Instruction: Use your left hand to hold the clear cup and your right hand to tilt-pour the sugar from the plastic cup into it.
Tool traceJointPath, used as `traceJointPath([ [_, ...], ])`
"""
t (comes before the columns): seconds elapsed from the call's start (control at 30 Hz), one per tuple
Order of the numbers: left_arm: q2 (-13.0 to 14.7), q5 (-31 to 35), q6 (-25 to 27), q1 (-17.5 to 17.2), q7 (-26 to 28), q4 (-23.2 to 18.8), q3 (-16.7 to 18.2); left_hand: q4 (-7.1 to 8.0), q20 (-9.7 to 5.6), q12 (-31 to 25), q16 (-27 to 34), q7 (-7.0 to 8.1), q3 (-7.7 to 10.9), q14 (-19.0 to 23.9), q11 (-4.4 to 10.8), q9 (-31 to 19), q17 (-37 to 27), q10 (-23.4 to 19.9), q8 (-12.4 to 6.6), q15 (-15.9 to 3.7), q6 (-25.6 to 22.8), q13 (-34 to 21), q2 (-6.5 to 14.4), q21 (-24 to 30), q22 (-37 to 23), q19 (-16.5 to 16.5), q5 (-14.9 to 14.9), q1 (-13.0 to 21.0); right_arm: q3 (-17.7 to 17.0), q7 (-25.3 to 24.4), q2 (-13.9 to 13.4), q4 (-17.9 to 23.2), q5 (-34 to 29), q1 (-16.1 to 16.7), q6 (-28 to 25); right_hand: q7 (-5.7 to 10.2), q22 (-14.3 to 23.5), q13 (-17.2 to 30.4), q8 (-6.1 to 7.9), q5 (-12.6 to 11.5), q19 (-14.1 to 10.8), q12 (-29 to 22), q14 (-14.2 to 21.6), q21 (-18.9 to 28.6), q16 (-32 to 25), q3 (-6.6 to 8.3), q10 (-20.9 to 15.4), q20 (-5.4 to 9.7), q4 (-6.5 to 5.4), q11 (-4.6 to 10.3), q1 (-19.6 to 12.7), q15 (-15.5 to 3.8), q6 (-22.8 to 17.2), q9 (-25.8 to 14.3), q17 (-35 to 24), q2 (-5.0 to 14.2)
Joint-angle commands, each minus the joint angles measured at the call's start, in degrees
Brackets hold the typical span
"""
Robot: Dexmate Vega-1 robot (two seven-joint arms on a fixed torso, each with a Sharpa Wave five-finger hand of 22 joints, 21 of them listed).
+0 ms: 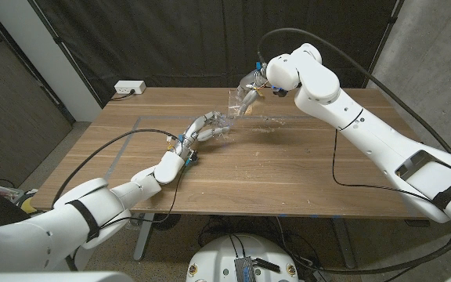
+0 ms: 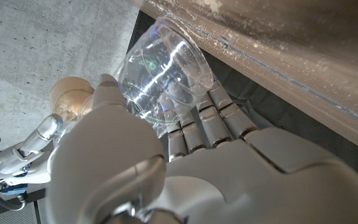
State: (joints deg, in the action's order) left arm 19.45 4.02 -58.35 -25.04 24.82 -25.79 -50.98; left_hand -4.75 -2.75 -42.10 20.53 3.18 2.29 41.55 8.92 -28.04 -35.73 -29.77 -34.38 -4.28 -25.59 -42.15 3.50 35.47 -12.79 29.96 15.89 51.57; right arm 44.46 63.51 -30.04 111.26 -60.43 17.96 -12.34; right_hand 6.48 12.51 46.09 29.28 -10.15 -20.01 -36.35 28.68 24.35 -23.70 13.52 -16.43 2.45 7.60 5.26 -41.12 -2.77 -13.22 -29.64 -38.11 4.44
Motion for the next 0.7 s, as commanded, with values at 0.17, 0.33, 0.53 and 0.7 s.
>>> traceJointPath([
  [0.17, -3.3, -1.9, 0.4, 1.8, -1.4, 4.5, -1.8, -0.19, -3.97, 0.0, -0.5, -0.11, -0.55, 0.6, -0.03, -0.4, -0.3, -0.6, -0.53, -7.16, -0.5, -0.2, 0.2, 0.5, 0.0, -0.2, 0.0, 0.7, 0.0, 1.2, -0.3, -1.9, 0.3, -2.2, 1.9, 1.36, 0.1, 0.3, 0.33, 0.0, -0.2, 0.0, 0.4, 0.0, 0.2, 0.39, -0.7, -0.04, -0.15, 0.14, -0.1, -10.45, -1.9, -0.1, -0.2, 0.86],
  [0.33, -3.5, -1.9, -1.5, 1.5, 0.5, 4.5, -2.5, -0.07, -3.93, 0.0, -0.5, -0.11, -0.70, 0.9, -0.10, -0.4, -0.4, -0.7, -0.63, -7.16, -0.7, -0.2, 0.2, 0.5, 0.0, -0.3, -0.1, 0.6, 0.5, 0.8, 0.1, -2.2, -0.8, -1.8, 1.5, 1.41, 0.1, 0.4, 0.39, 0.0, -0.2, 0.0, 0.4, 0.0, 0.2, 0.41, -0.6, -0.06, -0.17, 0.20, 0.0, -10.44, -2.1, -0.1, -0.3, 0.92],
  [0.53, -3.1, -1.2, -4.1, 1.0, 2.6, 4.4, -3.5, 0.07, -4.02, 0.0, -0.5, 0.06, -0.94, 1.0, -0.06, -0.4, -0.5, -0.8, -0.69, -7.17, -0.8, -0.2, 0.2, 0.7, 0.0, -0.2, -0.2, 0.4, 2.0, 1.3, 1.5, -2.8, -2.9, -2.1, 1.1, 1.32, 0.0, 0.5, 0.43, 0.0, -0.1, 0.1, 0.5, -0.1, 0.3, 0.43, -0.8, -0.06, -0.21, 0.21, 0.1, -10.46, -2.3, -0.1, -0.4, 1.00],
  [0.7, -2.3, -0.1, -6.1, 0.4, 4.9, 4.2, -4.1, 0.16, -4.02, 0.0, -0.6, 0.06, -1.08, 1.0, 0.11, -0.3, -0.6, -0.9, -0.77, -7.26, -1.1, -0.2, 0.3, 0.8, 0.0, -0.2, -0.2, 0.4, 2.8, 2.5, 2.5, -2.8, -4.3, -2.5, 1.2, 1.24, 0.0, 0.5, 0.45, 0.0, 0.0, 0.1, 0.5, -0.1, 0.3, 0.43, -0.9, -0.10, -0.16, 0.15, 0.2, -10.44, -2.4, -0.1, -0.5, 0.95],
])
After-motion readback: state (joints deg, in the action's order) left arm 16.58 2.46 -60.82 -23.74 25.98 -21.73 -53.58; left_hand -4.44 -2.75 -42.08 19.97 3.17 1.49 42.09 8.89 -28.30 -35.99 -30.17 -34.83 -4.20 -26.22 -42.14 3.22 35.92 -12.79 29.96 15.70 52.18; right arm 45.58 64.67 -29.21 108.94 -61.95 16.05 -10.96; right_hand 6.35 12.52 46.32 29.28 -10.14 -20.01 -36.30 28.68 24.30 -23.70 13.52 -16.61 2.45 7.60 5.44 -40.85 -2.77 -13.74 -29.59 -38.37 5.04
